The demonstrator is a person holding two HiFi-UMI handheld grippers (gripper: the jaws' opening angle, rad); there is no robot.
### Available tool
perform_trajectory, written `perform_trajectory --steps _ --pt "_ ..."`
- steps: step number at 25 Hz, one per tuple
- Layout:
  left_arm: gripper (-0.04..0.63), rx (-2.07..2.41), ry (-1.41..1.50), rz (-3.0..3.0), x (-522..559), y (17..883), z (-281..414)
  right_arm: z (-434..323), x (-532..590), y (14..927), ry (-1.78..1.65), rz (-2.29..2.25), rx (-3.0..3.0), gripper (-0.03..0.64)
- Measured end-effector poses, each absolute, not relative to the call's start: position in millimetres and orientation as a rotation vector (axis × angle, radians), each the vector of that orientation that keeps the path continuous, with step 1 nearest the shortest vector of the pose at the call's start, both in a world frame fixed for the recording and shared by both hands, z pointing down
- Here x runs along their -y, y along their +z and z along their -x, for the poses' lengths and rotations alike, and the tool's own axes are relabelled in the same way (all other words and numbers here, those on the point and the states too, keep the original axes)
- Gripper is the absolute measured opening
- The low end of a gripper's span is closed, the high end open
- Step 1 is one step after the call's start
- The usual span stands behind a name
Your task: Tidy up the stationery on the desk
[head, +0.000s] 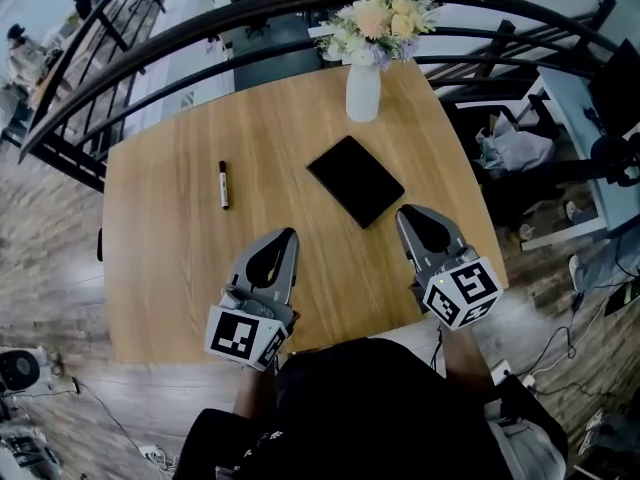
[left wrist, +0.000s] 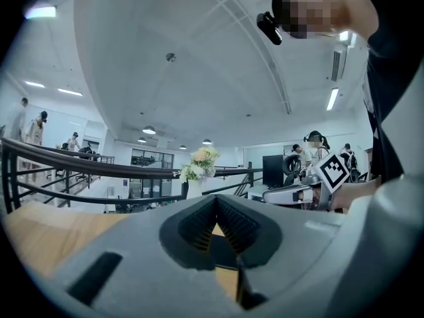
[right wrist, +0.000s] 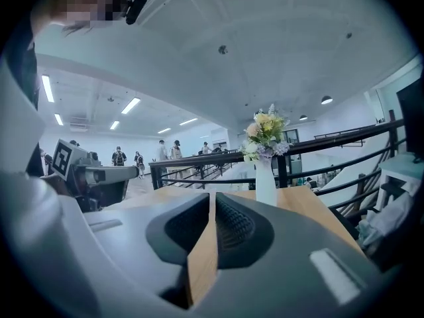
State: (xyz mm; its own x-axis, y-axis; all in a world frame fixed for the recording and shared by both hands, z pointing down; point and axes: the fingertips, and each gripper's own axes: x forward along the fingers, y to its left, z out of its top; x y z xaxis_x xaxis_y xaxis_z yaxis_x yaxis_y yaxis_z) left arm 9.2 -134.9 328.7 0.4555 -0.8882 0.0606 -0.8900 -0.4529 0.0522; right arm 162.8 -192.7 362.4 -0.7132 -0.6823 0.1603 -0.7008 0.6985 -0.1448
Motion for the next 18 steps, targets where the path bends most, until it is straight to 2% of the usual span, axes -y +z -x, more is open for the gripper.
perform_trajectory --steps 10,12,18 --pt "-0.014 1.628 0.159 -2.502 175.0 374.4 -18.5 -171.3 239.2 411.9 0.333 -1.049 2.705 0.039" --pt "-0.011 1.617 0.200 -2.485 183.8 387.2 -21.3 -170.9 249.1 421.5 0.332 -1.034 2.686 0.065" --pt "0.013 1.569 0.206 -2.396 210.1 421.6 -25.3 -170.8 276.0 449.0 0.339 -0.989 2.627 0.081"
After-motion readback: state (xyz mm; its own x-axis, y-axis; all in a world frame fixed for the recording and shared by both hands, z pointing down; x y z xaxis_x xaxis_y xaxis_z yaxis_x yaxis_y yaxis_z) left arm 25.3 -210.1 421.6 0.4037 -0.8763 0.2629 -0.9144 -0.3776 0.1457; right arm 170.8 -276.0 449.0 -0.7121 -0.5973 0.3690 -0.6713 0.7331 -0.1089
